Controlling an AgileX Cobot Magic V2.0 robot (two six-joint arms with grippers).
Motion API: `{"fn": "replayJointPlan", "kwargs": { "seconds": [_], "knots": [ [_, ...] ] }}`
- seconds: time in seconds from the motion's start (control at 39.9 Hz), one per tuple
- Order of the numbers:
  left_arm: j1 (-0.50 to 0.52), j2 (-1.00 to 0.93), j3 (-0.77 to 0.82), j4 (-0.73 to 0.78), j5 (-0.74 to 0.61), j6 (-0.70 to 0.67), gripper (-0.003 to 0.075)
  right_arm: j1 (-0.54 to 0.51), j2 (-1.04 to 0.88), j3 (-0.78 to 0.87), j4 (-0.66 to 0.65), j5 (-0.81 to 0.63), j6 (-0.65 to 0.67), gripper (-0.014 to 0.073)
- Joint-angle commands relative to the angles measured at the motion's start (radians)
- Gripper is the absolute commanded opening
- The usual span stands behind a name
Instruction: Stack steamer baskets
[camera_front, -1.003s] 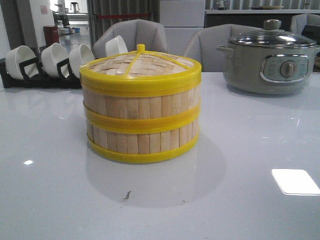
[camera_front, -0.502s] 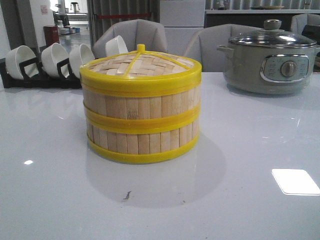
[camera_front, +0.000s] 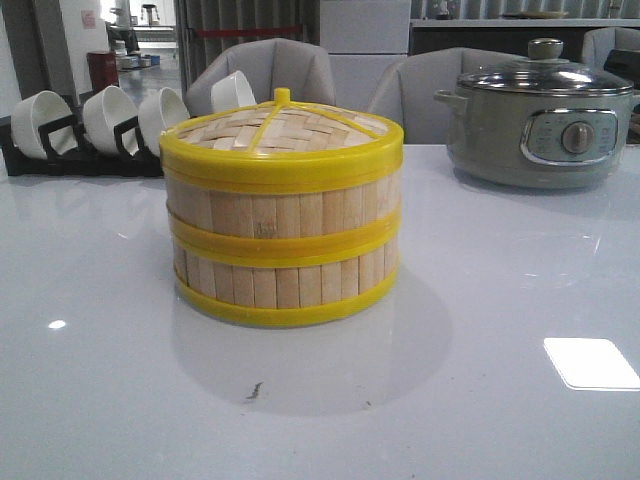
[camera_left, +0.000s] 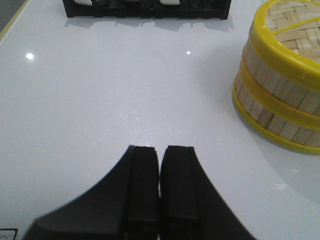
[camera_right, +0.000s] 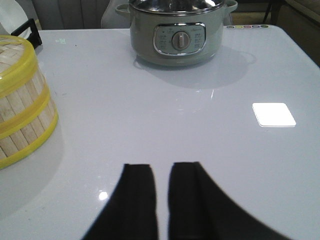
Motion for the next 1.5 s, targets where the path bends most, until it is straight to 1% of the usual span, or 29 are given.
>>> {"fn": "replayJointPlan", "kwargs": {
  "seconds": [0.0, 0.03, 0.2, 1.35, 1.43, 1.48],
  "knots": [
    [-0.008, 0.000, -0.029, 0.004, -0.076, -0.009, 0.0085, -0.006, 0.011, -0.029, -0.005, -0.100, -0.007, 0.0046],
    [-0.008, 0.000, -0.029, 0.004, -0.076, -0.009, 0.0085, -0.006, 0.011, -0.029, -0.005, -0.105, -0.007, 0.0059],
    [-0.008, 0.000, -0.029, 0.004, -0.076, -0.009, 0.0085, -0.006, 0.011, -0.029, -0.005, -0.128, -0.007, 0.0046],
    [-0.008, -0.016, -0.029, 0.004, -0.076, -0.009, 0.0085, -0.006, 0.011, -0.029, -0.005, -0.128, -0.007, 0.0046],
    [-0.008, -0.043, -0.026, 0.069, -0.102, -0.009, 0.0085, -0.006, 0.011, -0.029, -0.005, -0.128, -0.007, 0.0046],
    [-0.008, -0.070, -0.026, 0.078, -0.117, -0.009, 0.0085, -0.006, 0.011, -0.029, -0.005, -0.128, -0.007, 0.0046]
  ]
}}
